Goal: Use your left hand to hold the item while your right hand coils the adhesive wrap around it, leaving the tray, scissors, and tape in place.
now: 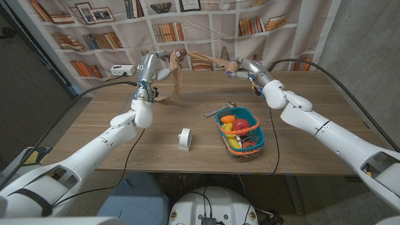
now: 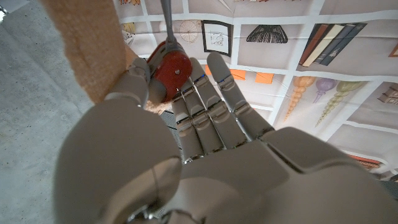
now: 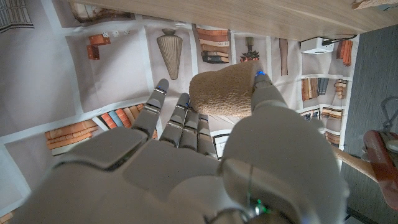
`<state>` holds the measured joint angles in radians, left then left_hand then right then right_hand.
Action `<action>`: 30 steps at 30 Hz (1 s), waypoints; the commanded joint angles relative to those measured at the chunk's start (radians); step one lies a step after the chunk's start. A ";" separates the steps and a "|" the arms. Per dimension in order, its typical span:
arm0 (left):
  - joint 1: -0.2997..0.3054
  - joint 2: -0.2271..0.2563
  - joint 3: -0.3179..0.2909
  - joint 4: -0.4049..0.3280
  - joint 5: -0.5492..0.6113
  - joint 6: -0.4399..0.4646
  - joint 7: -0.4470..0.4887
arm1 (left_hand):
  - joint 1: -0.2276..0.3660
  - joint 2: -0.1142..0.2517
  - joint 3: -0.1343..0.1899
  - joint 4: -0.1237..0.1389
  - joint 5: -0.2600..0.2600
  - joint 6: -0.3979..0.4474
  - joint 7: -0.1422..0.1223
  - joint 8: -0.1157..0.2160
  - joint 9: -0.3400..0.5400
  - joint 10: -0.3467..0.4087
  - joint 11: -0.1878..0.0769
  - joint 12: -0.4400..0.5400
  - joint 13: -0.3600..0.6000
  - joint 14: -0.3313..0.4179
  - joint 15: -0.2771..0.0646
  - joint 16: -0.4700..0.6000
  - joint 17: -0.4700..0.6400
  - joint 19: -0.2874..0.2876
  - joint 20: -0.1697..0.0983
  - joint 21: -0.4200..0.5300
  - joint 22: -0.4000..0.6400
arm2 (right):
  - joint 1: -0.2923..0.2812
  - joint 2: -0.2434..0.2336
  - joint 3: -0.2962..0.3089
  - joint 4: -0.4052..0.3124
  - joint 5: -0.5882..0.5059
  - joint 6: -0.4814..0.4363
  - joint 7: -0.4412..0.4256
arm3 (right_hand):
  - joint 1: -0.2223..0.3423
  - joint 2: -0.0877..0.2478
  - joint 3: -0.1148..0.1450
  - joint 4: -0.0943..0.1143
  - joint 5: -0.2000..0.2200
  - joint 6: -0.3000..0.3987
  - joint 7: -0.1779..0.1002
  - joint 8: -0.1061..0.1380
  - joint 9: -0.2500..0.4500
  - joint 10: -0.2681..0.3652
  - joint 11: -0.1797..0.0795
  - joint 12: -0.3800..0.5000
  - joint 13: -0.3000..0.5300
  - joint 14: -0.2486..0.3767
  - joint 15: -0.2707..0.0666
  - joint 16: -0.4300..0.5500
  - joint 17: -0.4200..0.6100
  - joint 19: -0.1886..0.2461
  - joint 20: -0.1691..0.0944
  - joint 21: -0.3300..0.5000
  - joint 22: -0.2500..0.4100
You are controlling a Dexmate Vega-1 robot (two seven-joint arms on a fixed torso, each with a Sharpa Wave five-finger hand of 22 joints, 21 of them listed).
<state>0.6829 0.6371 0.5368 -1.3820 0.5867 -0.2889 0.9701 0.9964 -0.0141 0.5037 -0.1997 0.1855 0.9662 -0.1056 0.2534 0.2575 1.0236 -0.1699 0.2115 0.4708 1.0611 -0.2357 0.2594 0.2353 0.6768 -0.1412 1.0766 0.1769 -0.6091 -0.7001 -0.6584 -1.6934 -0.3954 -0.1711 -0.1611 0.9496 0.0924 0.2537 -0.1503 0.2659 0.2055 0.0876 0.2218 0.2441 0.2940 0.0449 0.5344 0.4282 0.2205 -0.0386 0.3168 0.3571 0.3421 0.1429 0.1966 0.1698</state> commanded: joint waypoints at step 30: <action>-0.135 -0.080 0.077 0.133 -0.043 0.145 0.025 | 0.142 0.151 0.042 0.029 0.004 0.026 -0.010 0.001 0.005 0.009 -0.002 0.007 0.003 0.008 -0.003 0.009 0.001 0.004 0.000 0.016 0.002 | -0.123 -0.092 0.071 -0.116 0.030 0.193 0.007 | 0.003 0.007 0.003 -0.002 -0.005 0.021 -0.009 0.004 0.002 0.061 -0.051 0.004 0.000 0.001 -0.031 -0.004 0.000 -0.008 0.000 -0.004 0.004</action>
<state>0.5934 0.5778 0.5861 -1.2942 0.5596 -0.1844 1.0078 0.9940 -0.0116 0.5039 -0.2000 0.1846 0.9756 -0.1041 0.2516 0.2574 1.0233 -0.1696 0.2147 0.4701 1.0631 -0.2377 0.2632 0.2350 0.6769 -0.1412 1.0881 0.1770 -0.7100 -0.7800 -0.5979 -1.7845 -0.3586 -0.0582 -0.1574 0.9505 0.0928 0.2537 -0.1502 0.2620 0.2218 0.0824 0.2218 0.2441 0.2984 0.0453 0.5322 0.4246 0.2183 -0.0405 0.3168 0.3573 0.3422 0.1429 0.1966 0.1698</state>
